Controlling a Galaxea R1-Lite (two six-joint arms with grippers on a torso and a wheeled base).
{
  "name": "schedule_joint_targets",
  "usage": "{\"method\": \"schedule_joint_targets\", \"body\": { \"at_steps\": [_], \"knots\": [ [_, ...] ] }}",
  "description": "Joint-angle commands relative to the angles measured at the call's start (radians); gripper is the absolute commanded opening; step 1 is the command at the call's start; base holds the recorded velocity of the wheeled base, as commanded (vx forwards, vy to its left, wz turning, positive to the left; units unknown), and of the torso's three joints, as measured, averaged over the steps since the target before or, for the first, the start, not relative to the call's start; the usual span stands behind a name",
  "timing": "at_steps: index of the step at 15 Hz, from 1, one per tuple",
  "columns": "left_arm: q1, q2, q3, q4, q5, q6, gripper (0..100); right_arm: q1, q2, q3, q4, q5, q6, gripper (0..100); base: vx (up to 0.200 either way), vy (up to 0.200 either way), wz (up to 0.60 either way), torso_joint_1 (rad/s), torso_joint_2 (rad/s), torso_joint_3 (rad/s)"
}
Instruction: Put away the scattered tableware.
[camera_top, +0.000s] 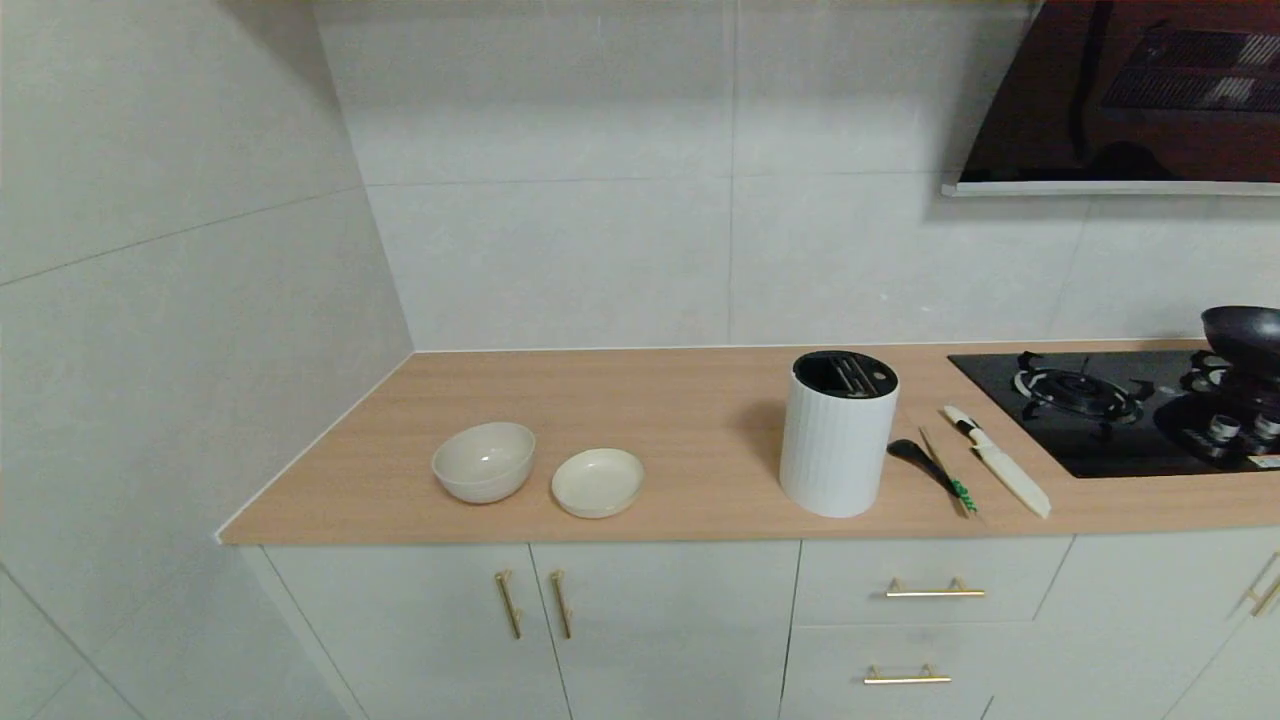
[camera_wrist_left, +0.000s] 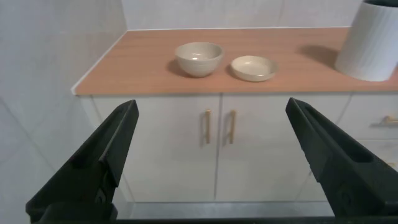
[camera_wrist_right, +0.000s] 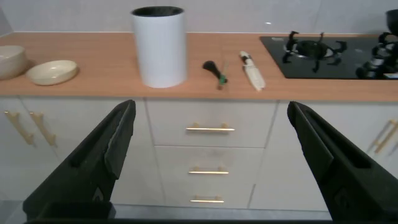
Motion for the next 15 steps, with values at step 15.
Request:
{"method": "schedule_joint_targets", "body": {
  "at_steps": [15],
  "knots": [
    [0.000,0.000,0.000,0.000,0.000,-0.001,100,0.000,0.000,0.000,-0.001,0.001,-0.001,100,0.000,0.200,0.00,0.002,0.00,0.002]
  ]
}}
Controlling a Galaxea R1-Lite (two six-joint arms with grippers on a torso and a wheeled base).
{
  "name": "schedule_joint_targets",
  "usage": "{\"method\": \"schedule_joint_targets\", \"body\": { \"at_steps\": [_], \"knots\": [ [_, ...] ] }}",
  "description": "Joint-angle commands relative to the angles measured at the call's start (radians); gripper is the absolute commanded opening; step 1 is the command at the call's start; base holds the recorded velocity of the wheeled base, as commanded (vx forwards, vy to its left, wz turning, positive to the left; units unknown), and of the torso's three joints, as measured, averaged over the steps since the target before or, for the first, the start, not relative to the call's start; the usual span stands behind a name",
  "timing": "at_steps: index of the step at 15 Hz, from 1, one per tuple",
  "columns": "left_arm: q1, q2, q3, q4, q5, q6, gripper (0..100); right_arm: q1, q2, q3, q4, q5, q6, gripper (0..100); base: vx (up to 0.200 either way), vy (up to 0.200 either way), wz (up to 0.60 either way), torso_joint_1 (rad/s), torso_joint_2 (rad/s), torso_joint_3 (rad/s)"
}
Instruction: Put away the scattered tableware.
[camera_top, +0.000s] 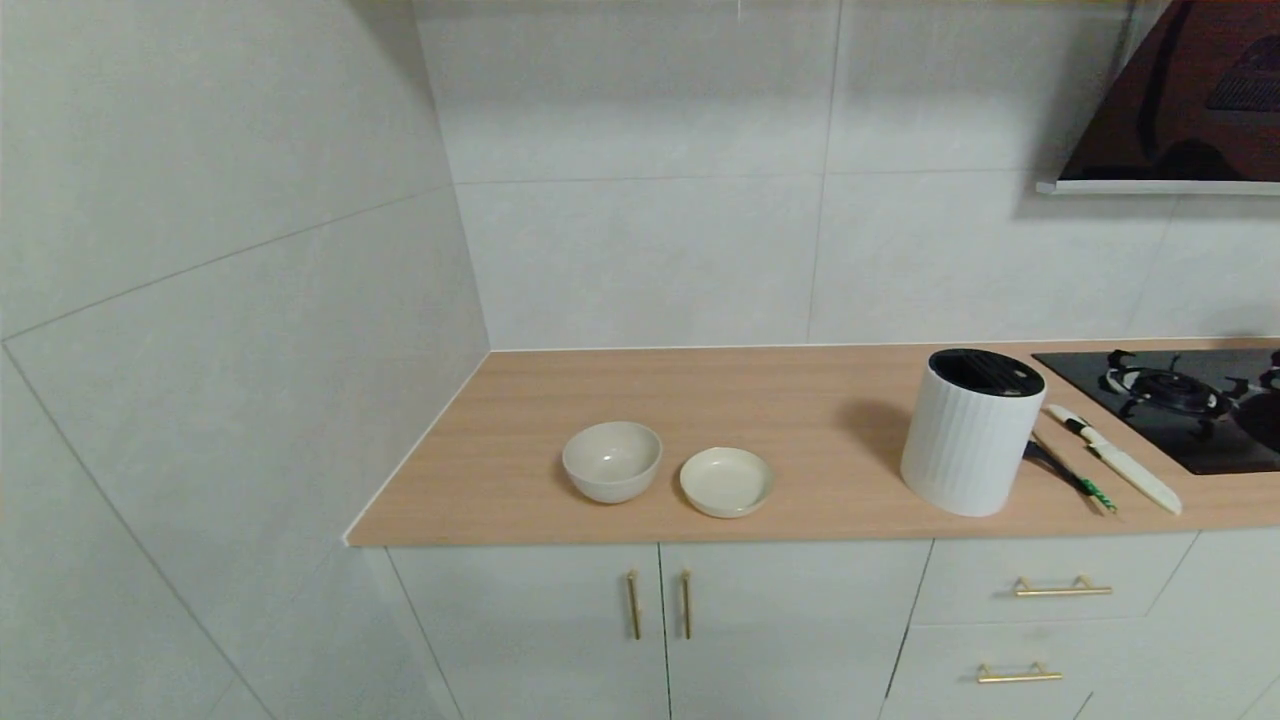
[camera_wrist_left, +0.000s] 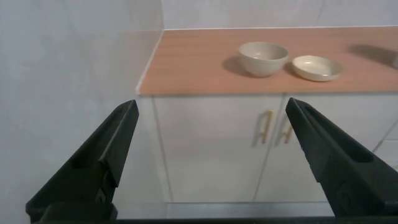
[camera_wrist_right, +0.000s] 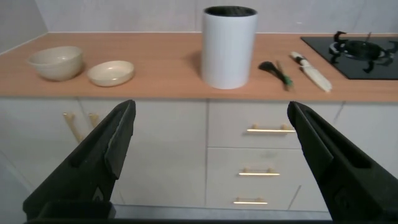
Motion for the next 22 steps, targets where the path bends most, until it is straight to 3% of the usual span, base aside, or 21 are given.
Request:
{"method": "schedule_joint_targets", "body": {
  "at_steps": [1,18,22],
  "knots": [
    [0.000,0.000,0.000,0.000,0.000,0.000,100,0.000,0.000,0.000,0.001,-0.001,-0.001,100,0.000,0.200,0.00,0.007,0.01,0.007],
    [0.000,0.000,0.000,0.000,0.000,0.004,100,0.000,0.000,0.000,0.001,-0.001,-0.001,100,0.000,0.012,0.00,0.000,0.00,0.001],
    [0.000,0.000,0.000,0.000,0.000,0.004,100,0.000,0.000,0.000,0.001,-0.001,-0.001,100,0.000,0.000,0.00,-0.138,0.30,0.155]
  ]
}}
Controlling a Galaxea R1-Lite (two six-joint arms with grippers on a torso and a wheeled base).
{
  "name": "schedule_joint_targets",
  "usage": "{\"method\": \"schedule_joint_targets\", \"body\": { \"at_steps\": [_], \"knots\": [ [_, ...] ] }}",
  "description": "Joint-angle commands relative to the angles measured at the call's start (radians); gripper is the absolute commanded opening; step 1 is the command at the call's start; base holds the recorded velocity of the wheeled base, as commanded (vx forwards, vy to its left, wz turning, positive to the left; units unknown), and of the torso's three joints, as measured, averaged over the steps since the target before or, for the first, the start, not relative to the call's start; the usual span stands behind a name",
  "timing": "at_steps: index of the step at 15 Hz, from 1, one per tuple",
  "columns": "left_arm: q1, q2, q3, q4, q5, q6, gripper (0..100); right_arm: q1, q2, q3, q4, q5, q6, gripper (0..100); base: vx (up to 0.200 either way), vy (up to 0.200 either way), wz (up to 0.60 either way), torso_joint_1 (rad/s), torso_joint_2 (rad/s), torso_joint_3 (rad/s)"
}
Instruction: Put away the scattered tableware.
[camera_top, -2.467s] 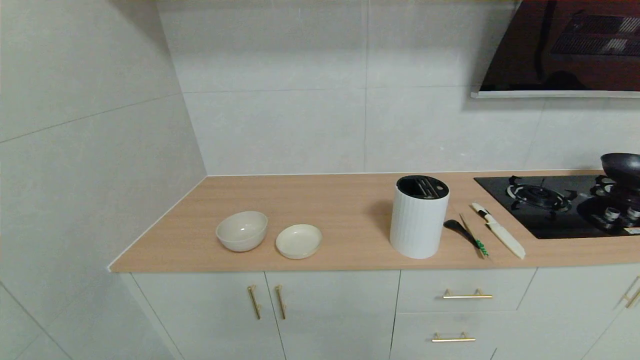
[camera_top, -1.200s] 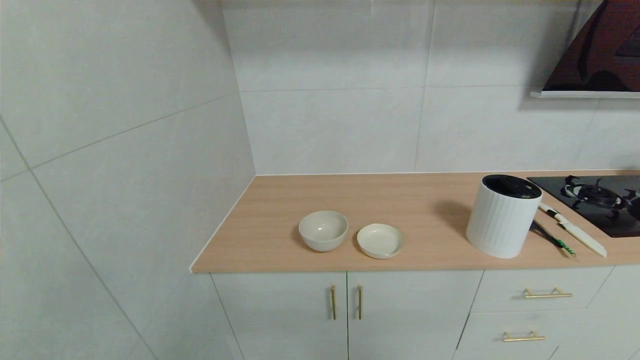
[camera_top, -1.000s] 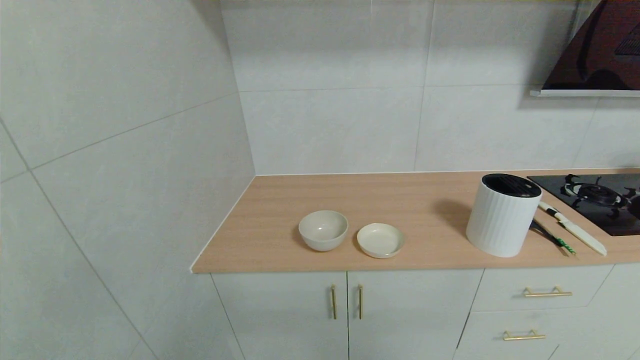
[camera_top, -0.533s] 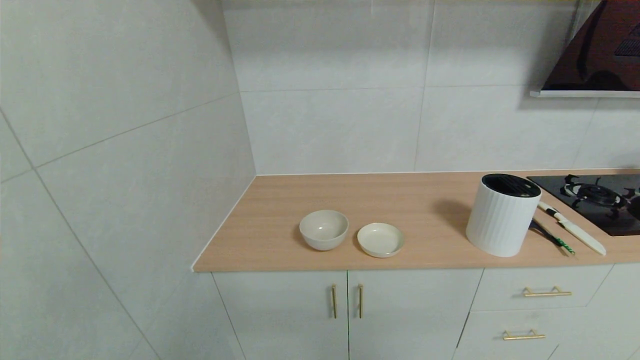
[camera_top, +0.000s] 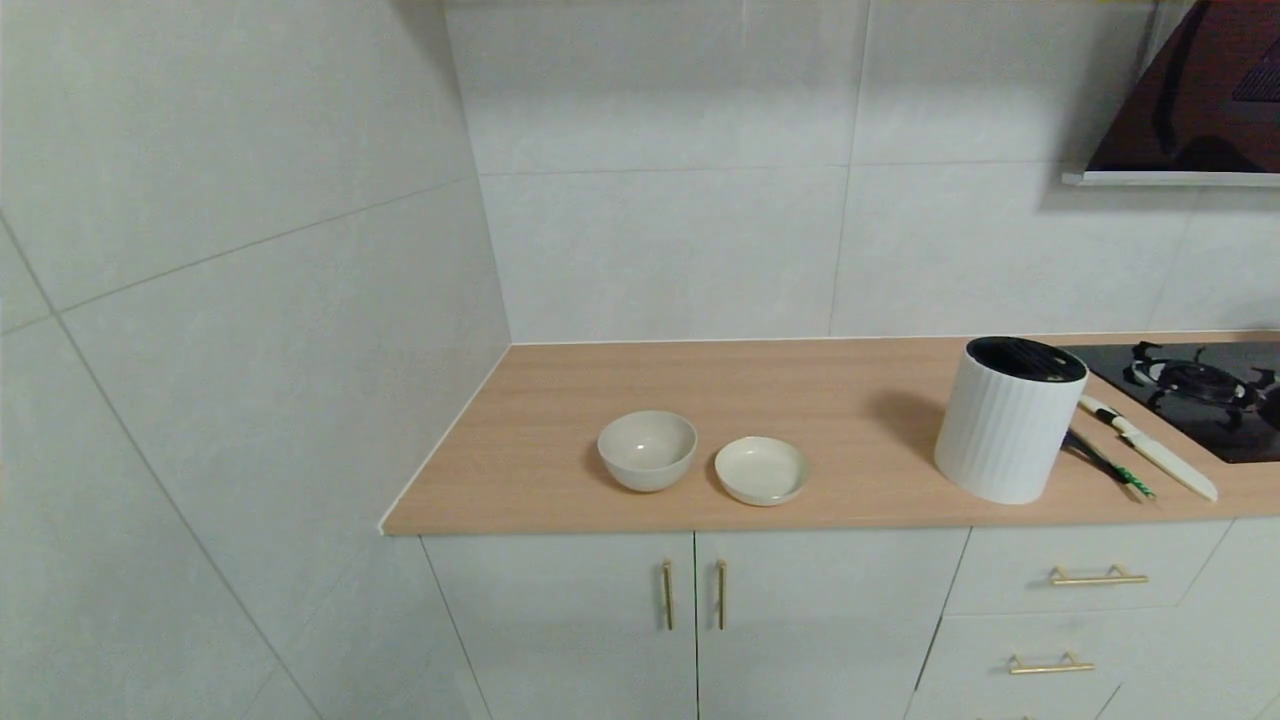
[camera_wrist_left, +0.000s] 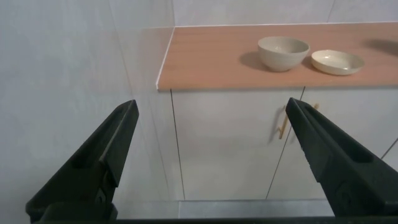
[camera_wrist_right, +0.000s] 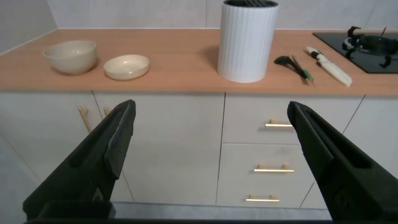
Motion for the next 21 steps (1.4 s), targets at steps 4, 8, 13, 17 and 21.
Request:
{"method": "schedule_joint_targets", "body": {
  "at_steps": [4,8,13,17,21],
  "knots": [
    [0.001,0.000,0.000,0.000,0.000,0.000,100,0.000,0.000,0.000,0.000,0.000,-0.001,100,0.000,0.000,0.00,-0.171,0.37,0.204],
    [0.001,0.000,0.000,0.000,0.000,0.000,100,0.000,0.000,0.000,0.000,0.000,-0.001,100,0.000,0.000,0.00,-0.227,0.49,0.256],
    [0.001,0.000,0.000,0.000,0.000,0.000,100,0.000,0.000,0.000,0.000,0.000,-0.001,100,0.000,0.000,0.00,-0.249,0.55,0.301],
    [0.001,0.000,0.000,0.000,0.000,0.000,100,0.000,0.000,0.000,0.000,0.000,-0.001,100,0.000,0.000,0.00,-0.223,0.52,0.293],
    [0.001,0.000,0.000,0.000,0.000,0.000,100,0.000,0.000,0.000,-0.001,0.000,-0.001,100,0.000,0.000,0.00,-0.202,0.50,0.292]
  ]
}}
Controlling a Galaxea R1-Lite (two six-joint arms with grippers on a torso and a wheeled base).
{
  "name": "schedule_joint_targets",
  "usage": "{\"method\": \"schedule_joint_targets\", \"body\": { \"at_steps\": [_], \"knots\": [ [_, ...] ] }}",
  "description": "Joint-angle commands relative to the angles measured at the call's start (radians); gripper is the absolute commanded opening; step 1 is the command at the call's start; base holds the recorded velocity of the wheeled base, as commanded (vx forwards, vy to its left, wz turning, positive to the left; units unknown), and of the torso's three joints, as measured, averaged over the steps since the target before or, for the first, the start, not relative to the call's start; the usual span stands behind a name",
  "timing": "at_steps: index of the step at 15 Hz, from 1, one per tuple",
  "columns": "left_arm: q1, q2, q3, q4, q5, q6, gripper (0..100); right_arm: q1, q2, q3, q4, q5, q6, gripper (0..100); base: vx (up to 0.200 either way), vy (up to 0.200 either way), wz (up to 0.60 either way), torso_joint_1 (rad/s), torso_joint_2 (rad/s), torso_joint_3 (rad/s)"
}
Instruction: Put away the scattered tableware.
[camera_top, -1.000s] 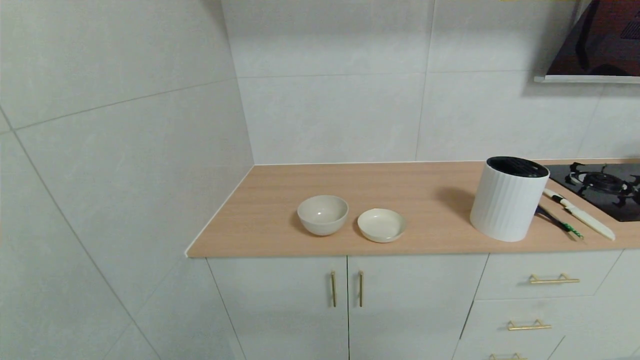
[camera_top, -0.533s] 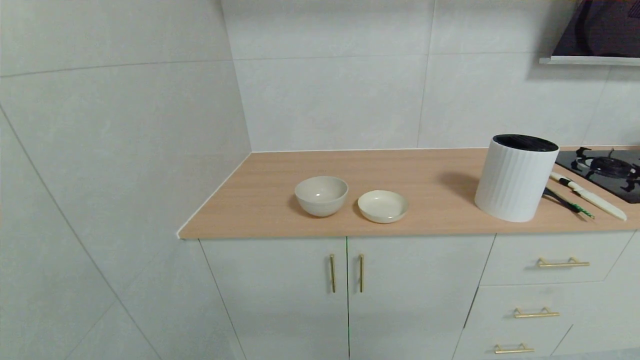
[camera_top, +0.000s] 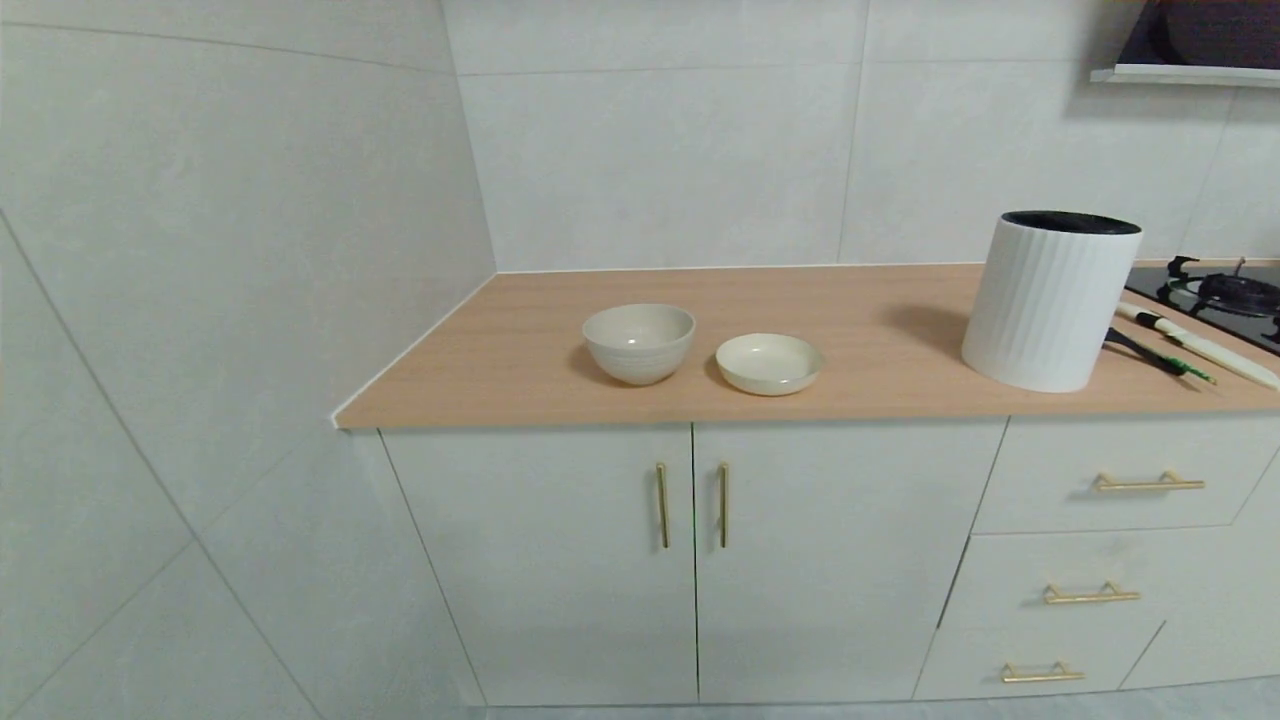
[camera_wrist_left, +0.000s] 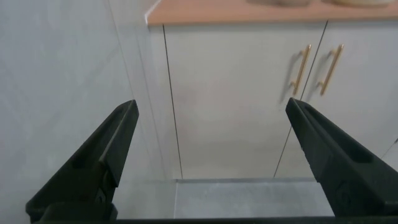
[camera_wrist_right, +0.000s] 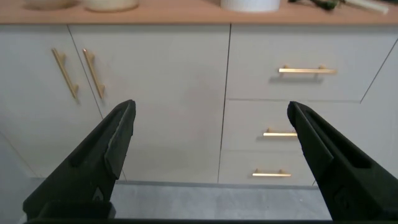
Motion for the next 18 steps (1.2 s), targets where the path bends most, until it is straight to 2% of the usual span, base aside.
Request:
{"method": "schedule_joint_targets", "body": {
  "at_steps": [1,14,18],
  "knots": [
    [0.000,0.000,0.000,0.000,0.000,0.000,100,0.000,0.000,0.000,0.000,0.000,-0.001,100,0.000,0.000,0.00,-0.198,0.49,0.290],
    [0.000,0.000,0.000,0.000,0.000,0.000,100,0.000,0.000,0.000,0.000,0.000,-0.001,100,0.000,0.000,0.00,-0.155,0.46,0.309],
    [0.000,0.000,0.000,0.000,0.000,0.000,100,0.000,0.000,0.000,0.000,0.000,-0.001,100,0.000,0.000,0.00,-0.028,0.15,0.108]
  ]
}}
